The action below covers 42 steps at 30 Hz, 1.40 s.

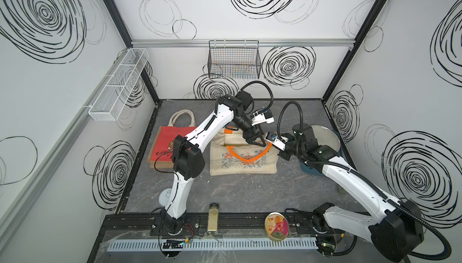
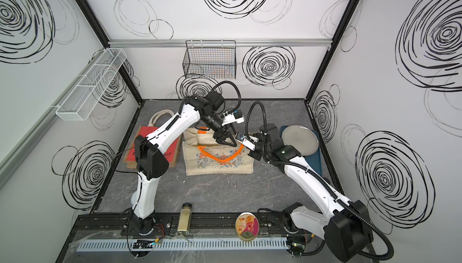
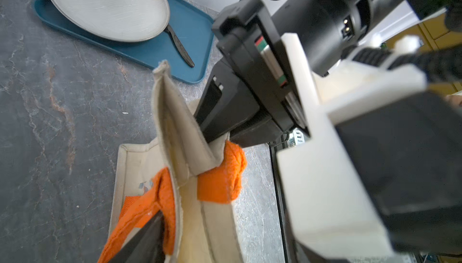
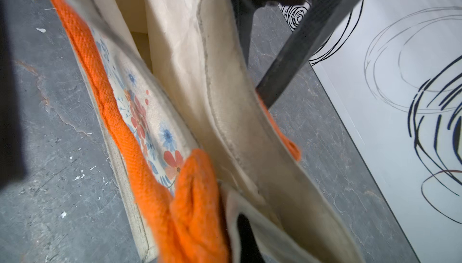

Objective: Put away the canvas bag
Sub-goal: Press the canvas bag at the center of the board.

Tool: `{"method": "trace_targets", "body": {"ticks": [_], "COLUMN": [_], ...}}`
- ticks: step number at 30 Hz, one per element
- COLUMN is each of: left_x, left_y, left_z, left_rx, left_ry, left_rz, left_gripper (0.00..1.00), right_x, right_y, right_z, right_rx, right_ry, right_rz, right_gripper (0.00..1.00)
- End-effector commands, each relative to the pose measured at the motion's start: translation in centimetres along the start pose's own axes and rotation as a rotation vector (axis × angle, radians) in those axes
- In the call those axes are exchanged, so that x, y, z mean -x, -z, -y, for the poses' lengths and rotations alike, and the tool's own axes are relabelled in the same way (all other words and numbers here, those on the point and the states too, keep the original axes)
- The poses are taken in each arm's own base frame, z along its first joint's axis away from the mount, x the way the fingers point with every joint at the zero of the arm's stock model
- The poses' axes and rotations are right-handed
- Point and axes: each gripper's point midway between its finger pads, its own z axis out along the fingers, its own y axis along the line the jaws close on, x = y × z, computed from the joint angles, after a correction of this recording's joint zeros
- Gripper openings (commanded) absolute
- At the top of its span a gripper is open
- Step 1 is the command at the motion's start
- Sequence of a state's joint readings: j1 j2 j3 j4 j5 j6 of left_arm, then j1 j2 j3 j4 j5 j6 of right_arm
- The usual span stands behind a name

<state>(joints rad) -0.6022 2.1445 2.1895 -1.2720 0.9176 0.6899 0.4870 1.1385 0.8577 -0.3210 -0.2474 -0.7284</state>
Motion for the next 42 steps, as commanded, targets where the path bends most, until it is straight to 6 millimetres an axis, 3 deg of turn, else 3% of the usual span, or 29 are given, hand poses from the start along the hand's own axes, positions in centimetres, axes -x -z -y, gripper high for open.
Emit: {"method": "trace_targets", "body": {"ticks": [1, 5, 7, 9, 11, 13, 14, 17, 23, 26, 29, 33, 37, 42], "left_x": [0.9, 0.5, 1.0, 1.6, 2.4, 3.1, 3.2, 2.9, 1.7, 1.5, 1.4, 0.8, 0.2, 0.0], "left_y": [-0.5, -1.0, -0.6, -0.2, 0.3, 0.7, 0.9, 1.4, 3.7, 4.3, 4.3, 4.2, 2.8, 1.9], "left_z": [0.1, -3.5, -3.9, -4.2, -3.9, -3.6, -3.5, -3.2, -3.3, -2.9, -2.5, -1.9, -0.8, -0.2], "left_rx": [0.086, 0.312, 0.347, 0.387, 0.407, 0.419, 0.428, 0.437, 0.428, 0.437, 0.434, 0.417, 0.356, 0.326], "left_ry": [-0.021, 0.013, 0.007, -0.003, -0.031, -0.058, -0.07, -0.101, -0.127, -0.157, -0.175, -0.183, -0.178, -0.167], "left_rz": [-0.008, -0.002, 0.043, 0.078, 0.108, 0.135, 0.143, 0.138, 0.128, 0.116, 0.107, 0.094, 0.056, 0.02], "left_gripper": [0.73, 0.62, 0.6, 0.51, 0.4, 0.17, 0.1, 0.05, 0.0, 0.0, 0.0, 0.0, 0.0, 0.0], "right_x": [2.0, 2.8, 2.9, 3.0, 3.1, 3.3, 3.5, 3.9, 4.0, 2.9, 2.7, 3.1, 3.3, 5.2], "right_y": [0.3, 0.4, 0.5, 0.6, 0.7, 1.0, 1.4, 3.2, 6.7, 6.4, 5.4, 4.7, 3.0, 1.3], "right_z": [1.3, 0.8, 0.8, 0.8, 0.9, 0.9, 1.1, 2.0, 4.9, 5.6, 4.5, 3.5, 4.2, 4.5], "right_rx": [-0.002, 0.028, 0.032, 0.032, 0.033, 0.042, 0.044, 0.057, -0.005, -0.028, 0.042, 0.079, 0.049, 0.127], "right_ry": [-0.056, -0.086, -0.102, -0.115, -0.119, -0.129, -0.141, -0.201, -0.374, -0.442, -0.441, -0.366, -0.337, -0.289], "right_rz": [0.065, 0.122, 0.144, 0.159, 0.163, 0.172, 0.183, 0.251, 0.416, 0.443, 0.471, 0.547, 0.58, 0.591], "right_gripper": [0.0, 0.0, 0.0, 0.0, 0.12, 0.24, 0.27, 0.32, 0.6, 0.81, 1.0, 1.0, 1.0, 1.0]}}
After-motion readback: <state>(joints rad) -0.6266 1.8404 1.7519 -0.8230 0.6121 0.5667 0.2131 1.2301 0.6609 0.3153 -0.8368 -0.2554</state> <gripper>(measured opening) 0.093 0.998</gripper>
